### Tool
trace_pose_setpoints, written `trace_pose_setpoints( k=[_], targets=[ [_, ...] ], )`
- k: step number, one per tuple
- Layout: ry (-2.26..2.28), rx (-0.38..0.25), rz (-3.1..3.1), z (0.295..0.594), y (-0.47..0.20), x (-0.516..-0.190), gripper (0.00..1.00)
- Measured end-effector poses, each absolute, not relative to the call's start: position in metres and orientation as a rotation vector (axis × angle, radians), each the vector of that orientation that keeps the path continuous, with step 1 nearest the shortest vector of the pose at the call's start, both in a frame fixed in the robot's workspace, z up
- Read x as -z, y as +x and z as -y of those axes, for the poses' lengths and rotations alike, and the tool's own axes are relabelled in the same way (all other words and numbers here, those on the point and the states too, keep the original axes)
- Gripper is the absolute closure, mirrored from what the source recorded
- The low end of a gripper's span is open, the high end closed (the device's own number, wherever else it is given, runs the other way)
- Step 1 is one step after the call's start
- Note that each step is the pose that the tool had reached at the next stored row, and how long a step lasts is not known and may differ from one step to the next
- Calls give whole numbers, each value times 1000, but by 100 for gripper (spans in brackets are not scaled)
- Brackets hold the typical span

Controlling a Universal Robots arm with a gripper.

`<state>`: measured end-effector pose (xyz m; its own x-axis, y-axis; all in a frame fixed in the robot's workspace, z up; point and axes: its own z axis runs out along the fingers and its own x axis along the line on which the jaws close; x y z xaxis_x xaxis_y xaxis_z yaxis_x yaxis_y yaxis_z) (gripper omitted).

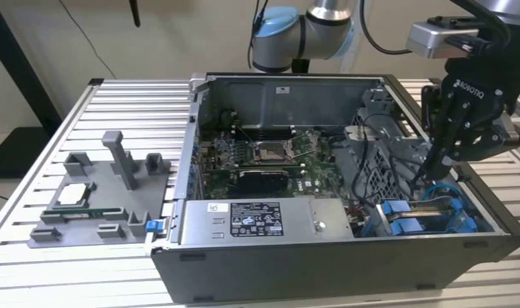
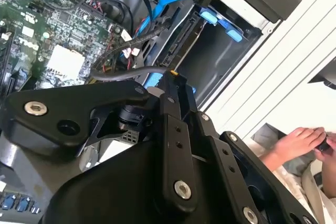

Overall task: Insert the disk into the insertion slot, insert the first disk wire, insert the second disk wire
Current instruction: 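Insert the first disk wire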

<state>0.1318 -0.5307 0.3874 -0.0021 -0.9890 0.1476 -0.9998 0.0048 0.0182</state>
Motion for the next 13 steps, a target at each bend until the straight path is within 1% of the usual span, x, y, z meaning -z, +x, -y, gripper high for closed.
trace_pose_setpoints(
  k=[13],
  targets=[
    [2136,-77,2138,536,144,-378,100]
  ],
)
